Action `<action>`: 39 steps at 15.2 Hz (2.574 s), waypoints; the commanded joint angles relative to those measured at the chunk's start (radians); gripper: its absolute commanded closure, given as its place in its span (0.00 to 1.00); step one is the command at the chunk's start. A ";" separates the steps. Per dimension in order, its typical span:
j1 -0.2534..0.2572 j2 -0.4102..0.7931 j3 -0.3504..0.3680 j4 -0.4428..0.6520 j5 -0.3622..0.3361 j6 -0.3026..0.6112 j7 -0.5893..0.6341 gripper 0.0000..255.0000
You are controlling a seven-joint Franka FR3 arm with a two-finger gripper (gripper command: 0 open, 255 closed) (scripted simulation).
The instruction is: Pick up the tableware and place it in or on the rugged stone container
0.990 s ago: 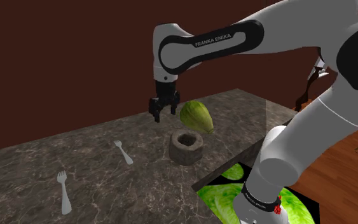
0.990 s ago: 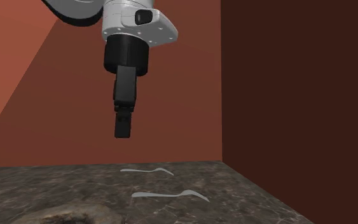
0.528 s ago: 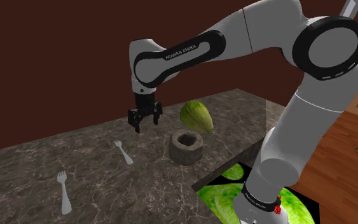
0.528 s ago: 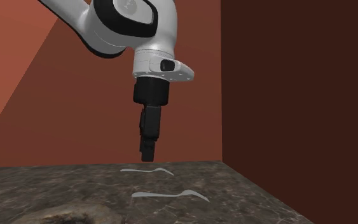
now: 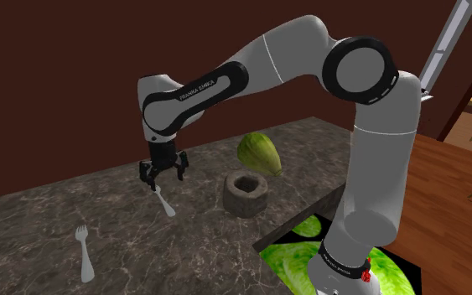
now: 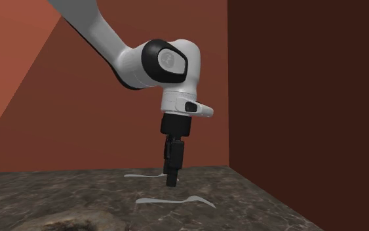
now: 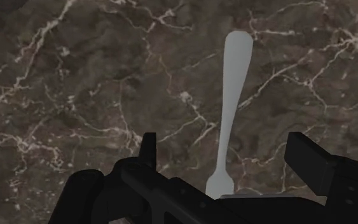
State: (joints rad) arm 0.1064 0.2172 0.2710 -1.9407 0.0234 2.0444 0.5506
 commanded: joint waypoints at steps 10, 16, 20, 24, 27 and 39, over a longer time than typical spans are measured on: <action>0.025 0.133 -0.003 0.027 -0.023 0.094 0.049 0.00; 0.026 0.133 -0.003 0.027 -0.023 0.094 0.049 0.00; 0.025 0.133 -0.003 0.027 -0.023 0.094 0.049 1.00; 0.026 0.133 -0.003 0.027 -0.023 0.094 0.049 1.00; 0.026 0.133 -0.003 0.027 -0.023 0.094 0.049 1.00; 0.018 0.055 0.005 0.089 -0.002 -0.044 0.045 1.00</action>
State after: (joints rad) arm 0.1256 0.2797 0.2759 -1.8581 0.0190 2.0143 0.5971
